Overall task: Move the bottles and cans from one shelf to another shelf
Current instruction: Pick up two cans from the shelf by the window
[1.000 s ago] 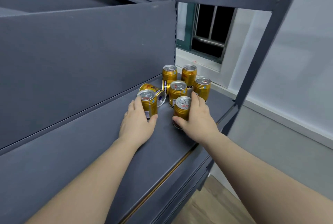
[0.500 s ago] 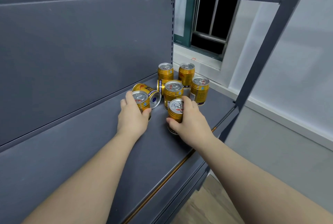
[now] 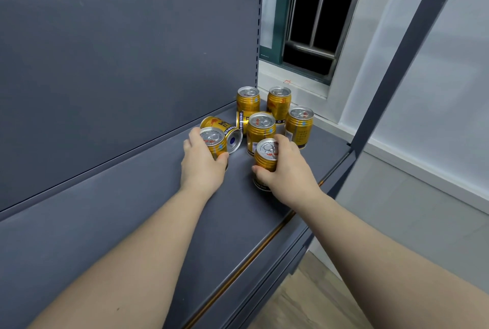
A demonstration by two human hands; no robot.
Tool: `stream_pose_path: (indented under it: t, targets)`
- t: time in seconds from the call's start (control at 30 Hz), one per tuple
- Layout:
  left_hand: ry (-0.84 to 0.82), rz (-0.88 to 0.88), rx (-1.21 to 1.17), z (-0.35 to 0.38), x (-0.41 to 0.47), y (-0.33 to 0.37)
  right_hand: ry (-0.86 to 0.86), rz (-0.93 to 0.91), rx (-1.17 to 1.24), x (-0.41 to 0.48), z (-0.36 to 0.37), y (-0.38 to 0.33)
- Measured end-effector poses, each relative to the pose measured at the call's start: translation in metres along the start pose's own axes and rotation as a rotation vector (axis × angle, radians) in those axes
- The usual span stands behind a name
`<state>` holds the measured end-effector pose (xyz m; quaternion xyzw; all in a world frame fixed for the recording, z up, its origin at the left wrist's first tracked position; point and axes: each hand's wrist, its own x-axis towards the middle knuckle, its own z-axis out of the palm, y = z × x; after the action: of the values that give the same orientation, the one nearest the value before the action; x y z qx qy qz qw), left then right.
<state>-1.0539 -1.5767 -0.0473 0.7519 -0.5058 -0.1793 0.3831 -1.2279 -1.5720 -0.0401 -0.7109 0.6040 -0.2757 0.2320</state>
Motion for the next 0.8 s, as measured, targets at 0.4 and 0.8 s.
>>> stream_pose_path:
  t: [0.4,0.8]
  targets:
    - [-0.02,0.12,0.027,-0.052,-0.042,-0.004,0.043,-0.034,-0.043,-0.038,-0.004,-0.041]
    - [0.017,0.077,0.068,-0.118,-0.11,-0.041,-0.024,-0.103,-0.029,-0.103,0.015,-0.086]
